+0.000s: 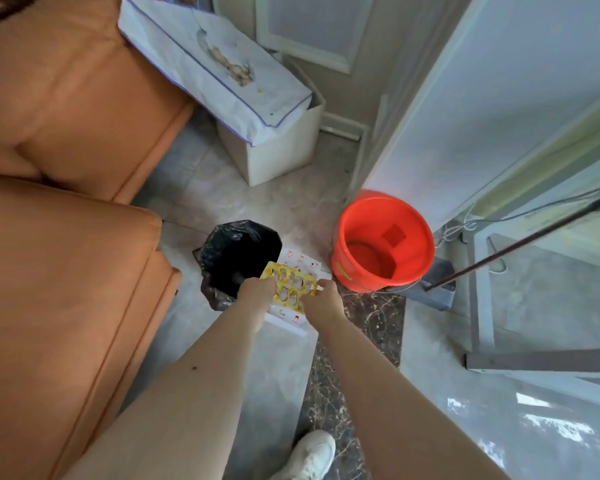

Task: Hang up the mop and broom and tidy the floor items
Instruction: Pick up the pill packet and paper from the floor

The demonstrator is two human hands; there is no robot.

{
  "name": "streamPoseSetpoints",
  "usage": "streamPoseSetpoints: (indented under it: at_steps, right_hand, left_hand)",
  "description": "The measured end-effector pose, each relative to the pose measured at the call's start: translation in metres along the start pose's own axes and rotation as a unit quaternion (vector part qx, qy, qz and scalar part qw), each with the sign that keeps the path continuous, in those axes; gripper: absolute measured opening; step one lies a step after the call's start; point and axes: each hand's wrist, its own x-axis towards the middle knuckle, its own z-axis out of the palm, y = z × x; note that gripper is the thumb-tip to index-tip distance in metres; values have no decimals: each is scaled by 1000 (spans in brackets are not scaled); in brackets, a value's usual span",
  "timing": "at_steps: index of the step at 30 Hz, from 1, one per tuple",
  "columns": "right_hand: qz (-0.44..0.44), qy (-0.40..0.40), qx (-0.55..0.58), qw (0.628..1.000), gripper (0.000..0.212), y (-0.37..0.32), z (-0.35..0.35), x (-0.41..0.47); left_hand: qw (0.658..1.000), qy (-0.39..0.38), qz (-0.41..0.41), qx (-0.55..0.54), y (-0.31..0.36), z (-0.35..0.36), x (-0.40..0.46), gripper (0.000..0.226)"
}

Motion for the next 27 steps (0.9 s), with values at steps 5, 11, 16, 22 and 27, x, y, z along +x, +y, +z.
streamPoseSetpoints:
  at_steps: [5, 11, 16, 22, 27]
  right_hand:
    - [6, -62, -16, 998, 55, -38, 20, 49]
    - [19, -118, -63, 991, 42, -59, 36, 97]
    - [38, -139, -79, 986, 34, -56, 54, 122]
    - [52, -157, -91, 982, 47, -49, 82, 137]
    - [69, -148, -91, 982, 47, -48, 98, 143]
  left_hand:
    - [998, 53, -39, -1, 30, -19, 41, 13]
    - [994, 73, -84, -25, 42, -27, 84, 26]
    - [986, 78, -126, -73, 31, -33, 114, 9]
    - [985, 80, -143, -60, 14, -44, 141, 32]
    - [982, 86, -157, -58, 8, -52, 156, 28]
